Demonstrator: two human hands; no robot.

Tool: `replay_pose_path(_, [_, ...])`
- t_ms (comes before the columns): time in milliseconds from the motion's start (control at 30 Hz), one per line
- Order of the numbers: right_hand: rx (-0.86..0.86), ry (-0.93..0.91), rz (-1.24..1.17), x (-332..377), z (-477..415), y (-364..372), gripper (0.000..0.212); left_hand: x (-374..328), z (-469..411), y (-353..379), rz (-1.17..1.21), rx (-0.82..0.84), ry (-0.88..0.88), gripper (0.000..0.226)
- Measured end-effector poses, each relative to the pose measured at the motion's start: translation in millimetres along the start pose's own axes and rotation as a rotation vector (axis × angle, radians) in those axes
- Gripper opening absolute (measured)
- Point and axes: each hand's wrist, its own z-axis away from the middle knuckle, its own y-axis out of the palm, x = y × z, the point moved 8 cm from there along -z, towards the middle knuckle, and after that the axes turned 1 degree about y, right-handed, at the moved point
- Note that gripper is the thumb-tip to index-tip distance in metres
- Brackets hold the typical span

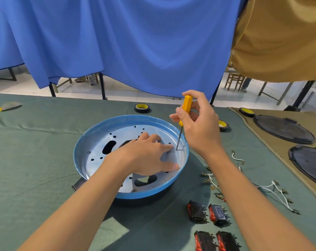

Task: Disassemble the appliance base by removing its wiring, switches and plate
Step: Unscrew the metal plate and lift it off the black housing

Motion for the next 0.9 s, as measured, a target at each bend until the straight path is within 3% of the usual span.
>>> replay_pose_path(167, [-0.001,-0.076,0.21,16.5,-5.7,-8.0,0.026,-0.4,1.1,0.0,0.0,-0.001,0.009,0.07])
replay_pose_path(433, [0.021,-0.053,0.153,21.2,-6.8,-12.6,0.01,-2.0,0.7,0.4,-0.014,0.01,0.012,0.07])
replay_pose_path(667, [0.196,0.062,-0.021,5.6,-13.5,-14.8,0.012,-1.1,1.1,0.3,0.004,0.01,0.017,0.07])
replay_pose_path(800, [0.32,0.03,0.1,8.0,-12.9,-9.5,0.011,-1.6,1.5,0.1,0.004,0.005,0.021,0.07])
replay_pose_path(900, [0.258,0.029,0.142,8.6,-14.0,-11.8,0.009,-1.2,0.4,0.0,0.003,-0.001,0.017,0.07])
